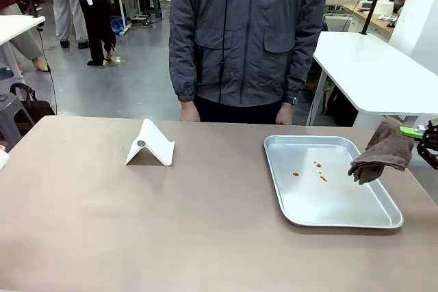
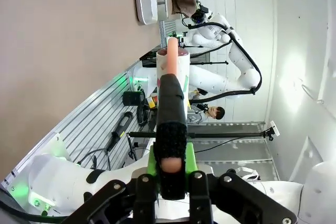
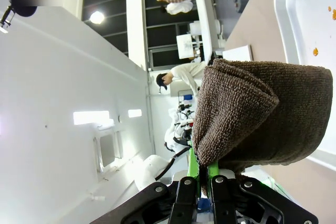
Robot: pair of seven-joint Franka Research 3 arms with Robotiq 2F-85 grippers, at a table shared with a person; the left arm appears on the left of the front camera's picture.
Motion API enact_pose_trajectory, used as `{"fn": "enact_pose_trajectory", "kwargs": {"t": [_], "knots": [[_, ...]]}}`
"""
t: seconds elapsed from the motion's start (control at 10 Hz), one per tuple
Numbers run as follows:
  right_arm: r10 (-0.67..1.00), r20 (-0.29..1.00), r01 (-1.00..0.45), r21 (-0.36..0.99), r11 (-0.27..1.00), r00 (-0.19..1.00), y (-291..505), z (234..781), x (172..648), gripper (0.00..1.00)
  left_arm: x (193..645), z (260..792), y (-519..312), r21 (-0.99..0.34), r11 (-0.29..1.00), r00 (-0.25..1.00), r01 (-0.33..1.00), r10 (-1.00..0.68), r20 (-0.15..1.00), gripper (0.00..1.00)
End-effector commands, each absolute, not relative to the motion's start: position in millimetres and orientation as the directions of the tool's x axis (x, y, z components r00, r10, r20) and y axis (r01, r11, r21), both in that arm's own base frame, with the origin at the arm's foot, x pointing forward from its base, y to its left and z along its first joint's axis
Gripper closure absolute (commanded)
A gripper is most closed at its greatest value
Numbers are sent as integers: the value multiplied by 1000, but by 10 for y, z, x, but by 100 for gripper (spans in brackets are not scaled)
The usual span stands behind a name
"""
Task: Clean the surface of the table.
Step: Clean the area not pointed to by the person.
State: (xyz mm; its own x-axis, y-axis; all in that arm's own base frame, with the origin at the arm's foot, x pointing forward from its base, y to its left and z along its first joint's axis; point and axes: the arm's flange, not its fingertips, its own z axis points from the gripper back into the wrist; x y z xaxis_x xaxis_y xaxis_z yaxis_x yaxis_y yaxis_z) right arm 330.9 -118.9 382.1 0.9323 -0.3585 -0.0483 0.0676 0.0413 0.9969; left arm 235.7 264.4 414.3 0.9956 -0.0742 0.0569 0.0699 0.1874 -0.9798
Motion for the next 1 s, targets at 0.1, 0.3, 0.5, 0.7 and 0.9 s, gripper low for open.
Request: {"fn": "enact_pose_trajectory", "kwargs": {"t": [0.1, 0.3, 0.5, 0.7, 0.9], "knots": [[-361, -56, 73, 997, 33, 931, -1198, 3859, 3298, 96, 2322, 4184, 2658, -983, 175, 997, 61, -61, 51, 78], [-361, -56, 73, 997, 33, 931, -1198, 3859, 3298, 96, 2322, 4184, 2658, -983, 175, 997, 61, -61, 51, 78], [-361, -56, 73, 997, 33, 931, -1198, 3859, 3298, 96, 2322, 4184, 2658, -983, 175, 997, 61, -61, 51, 78], [-361, -56, 73, 997, 33, 931, -1198, 3859, 3298, 96, 2322, 4184, 2658, -983, 175, 997, 61, -61, 51, 78], [-301, -49, 97, 985, 146, 952, -1128, 3843, 3422, 93, 2322, 4184, 2658, -983, 175, 997, 61, -61, 51, 78]]}}
